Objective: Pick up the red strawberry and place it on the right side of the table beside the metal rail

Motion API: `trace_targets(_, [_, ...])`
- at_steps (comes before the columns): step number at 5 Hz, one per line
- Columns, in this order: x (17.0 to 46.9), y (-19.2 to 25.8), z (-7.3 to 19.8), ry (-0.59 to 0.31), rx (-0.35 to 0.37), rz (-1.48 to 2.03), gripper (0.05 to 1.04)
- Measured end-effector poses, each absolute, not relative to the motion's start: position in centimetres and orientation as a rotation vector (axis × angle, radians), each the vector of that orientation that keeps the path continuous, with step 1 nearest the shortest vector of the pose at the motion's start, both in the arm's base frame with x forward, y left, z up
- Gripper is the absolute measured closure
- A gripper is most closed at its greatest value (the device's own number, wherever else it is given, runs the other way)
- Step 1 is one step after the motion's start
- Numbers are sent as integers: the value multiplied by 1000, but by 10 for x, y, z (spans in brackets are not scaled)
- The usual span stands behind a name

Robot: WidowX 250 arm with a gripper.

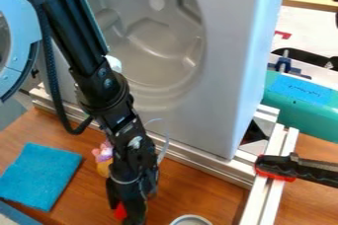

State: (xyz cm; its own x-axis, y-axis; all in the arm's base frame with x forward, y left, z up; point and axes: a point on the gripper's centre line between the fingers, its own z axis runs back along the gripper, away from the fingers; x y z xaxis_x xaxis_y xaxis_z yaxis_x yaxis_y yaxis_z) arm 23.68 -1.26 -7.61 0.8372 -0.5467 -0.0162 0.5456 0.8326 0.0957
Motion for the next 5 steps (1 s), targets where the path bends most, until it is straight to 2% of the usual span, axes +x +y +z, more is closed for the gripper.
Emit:
trace_targets(1, [244,-16,-76,-45,25,-488,124])
trace_targets(2, [239,-12,-74,-30,45,-470,374])
trace_targets(3, [237,-8,-49,-50,64,-466,409])
trace_targets(4, [247,-14,1,-186,46,-379,409])
trace_targets(5, [250,-22,17,-217,2,-351,409])
